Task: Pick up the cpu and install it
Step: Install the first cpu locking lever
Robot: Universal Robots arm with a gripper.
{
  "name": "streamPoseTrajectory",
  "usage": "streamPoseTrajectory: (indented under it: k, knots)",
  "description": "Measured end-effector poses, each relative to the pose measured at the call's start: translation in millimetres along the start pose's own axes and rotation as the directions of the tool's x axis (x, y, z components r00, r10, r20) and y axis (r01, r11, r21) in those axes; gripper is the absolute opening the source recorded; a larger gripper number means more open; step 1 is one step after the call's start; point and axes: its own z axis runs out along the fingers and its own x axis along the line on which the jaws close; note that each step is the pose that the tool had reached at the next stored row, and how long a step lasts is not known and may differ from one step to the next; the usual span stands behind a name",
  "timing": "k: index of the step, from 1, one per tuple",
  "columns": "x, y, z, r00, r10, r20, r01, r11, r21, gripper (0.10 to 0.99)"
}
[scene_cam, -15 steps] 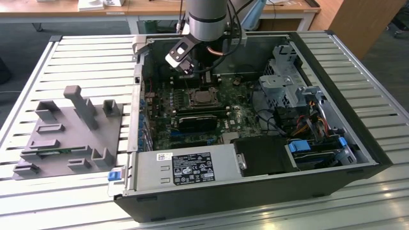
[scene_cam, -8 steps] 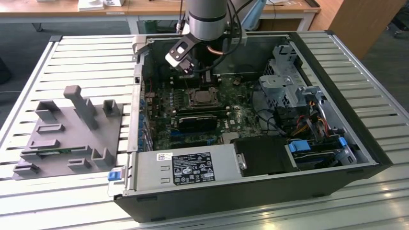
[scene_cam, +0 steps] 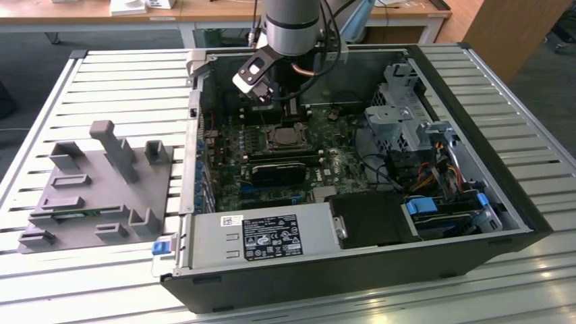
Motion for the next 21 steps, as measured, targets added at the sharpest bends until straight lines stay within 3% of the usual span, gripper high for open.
streamPoseTrajectory:
  k: [13,21]
  knots:
    - [0.2,0.1,-4.6,1.0,0.0,0.0001,0.0,1.0,0.0,0.106]
    - [0.5,0.4,-15.2,1.0,0.0,0.0,0.0,1.0,0.0,0.106]
